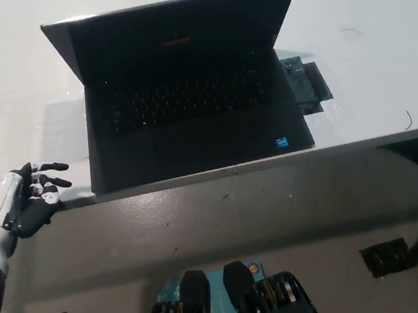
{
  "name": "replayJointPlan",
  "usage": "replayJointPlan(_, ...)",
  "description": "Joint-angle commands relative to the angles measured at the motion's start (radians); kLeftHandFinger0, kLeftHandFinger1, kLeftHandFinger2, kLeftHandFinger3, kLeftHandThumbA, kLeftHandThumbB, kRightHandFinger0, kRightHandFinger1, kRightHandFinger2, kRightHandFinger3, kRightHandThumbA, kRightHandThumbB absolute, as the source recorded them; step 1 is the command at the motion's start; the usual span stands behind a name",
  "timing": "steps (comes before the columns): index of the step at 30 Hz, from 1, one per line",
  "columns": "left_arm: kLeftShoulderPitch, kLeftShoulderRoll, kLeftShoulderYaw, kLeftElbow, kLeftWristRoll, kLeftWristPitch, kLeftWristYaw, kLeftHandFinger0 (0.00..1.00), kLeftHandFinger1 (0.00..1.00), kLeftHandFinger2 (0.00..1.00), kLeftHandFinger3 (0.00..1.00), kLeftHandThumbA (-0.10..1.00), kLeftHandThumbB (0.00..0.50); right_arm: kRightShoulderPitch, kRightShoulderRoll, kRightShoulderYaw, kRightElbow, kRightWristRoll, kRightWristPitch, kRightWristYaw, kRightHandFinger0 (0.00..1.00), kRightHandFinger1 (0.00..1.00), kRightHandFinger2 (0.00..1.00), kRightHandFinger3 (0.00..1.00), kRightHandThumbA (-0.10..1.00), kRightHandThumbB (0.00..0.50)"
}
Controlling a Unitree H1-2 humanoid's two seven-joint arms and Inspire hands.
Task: The robot uses its right hand to push down on the lid of a laptop kept in the middle of the desk to close it
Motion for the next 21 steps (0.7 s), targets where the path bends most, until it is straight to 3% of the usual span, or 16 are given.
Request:
replayJointPlan(1, -0.025, 0.020, -0.002, -0.022, 0.014, -0.002, -0.014, 0.26, 0.37, 0.49, 0.58, -0.10, 0.018, -0.184, -0.089, 0.003, -0.084, -0.005, 0.099, -0.032, 0.93, 0.87, 0.87, 0.99, 1.00, 0.273)
replayJointPlan(2, -0.026, 0.023, -0.002, -0.019, 0.015, -0.005, -0.016, 0.28, 0.38, 0.50, 0.58, -0.10, 0.012, -0.241, -0.108, 0.022, -0.081, -0.024, 0.102, -0.031, 0.96, 0.88, 0.89, 1.00, 1.00, 0.253)
replayJointPlan(4, -0.025, 0.023, -0.002, -0.023, 0.014, -0.001, -0.018, 0.22, 0.36, 0.50, 0.59, -0.10, 0.012, -0.299, -0.129, 0.047, -0.068, -0.028, 0.102, -0.036, 1.00, 0.90, 0.89, 1.00, 1.00, 0.225)
replayJointPlan(5, -0.026, 0.023, -0.001, -0.021, 0.013, -0.004, -0.019, 0.27, 0.38, 0.50, 0.59, -0.10, 0.013, -0.362, -0.137, 0.071, -0.050, -0.047, 0.102, -0.036, 0.98, 0.89, 0.88, 1.00, 1.00, 0.198)
replayJointPlan(6, -0.027, 0.022, 0.000, -0.022, 0.010, -0.001, -0.020, 0.32, 0.40, 0.51, 0.60, -0.10, 0.008, -0.420, -0.139, 0.088, -0.024, -0.064, 0.102, -0.031, 0.95, 0.88, 0.88, 1.00, 1.00, 0.227)
replayJointPlan(9, -0.030, 0.022, 0.000, -0.026, 0.010, 0.014, -0.021, 0.31, 0.39, 0.50, 0.59, -0.10, 0.009, -0.528, -0.138, 0.131, 0.065, -0.100, 0.072, -0.006, 0.86, 0.84, 0.87, 0.99, 1.00, 0.276)
replayJointPlan(14, -0.036, 0.026, -0.006, -0.026, 0.016, 0.021, -0.024, 0.24, 0.35, 0.48, 0.58, -0.10, 0.005, -0.658, -0.118, 0.212, 0.154, -0.129, 0.056, 0.012, 0.91, 0.85, 0.83, 0.99, 1.00, 0.262)
replayJointPlan(21, -0.043, 0.030, -0.010, -0.020, 0.021, 0.015, -0.032, 0.29, 0.38, 0.48, 0.58, -0.10, 0.010, -0.810, -0.051, 0.320, 0.315, -0.187, -0.001, 0.020, 0.88, 0.83, 0.80, 0.95, 1.00, 0.238)
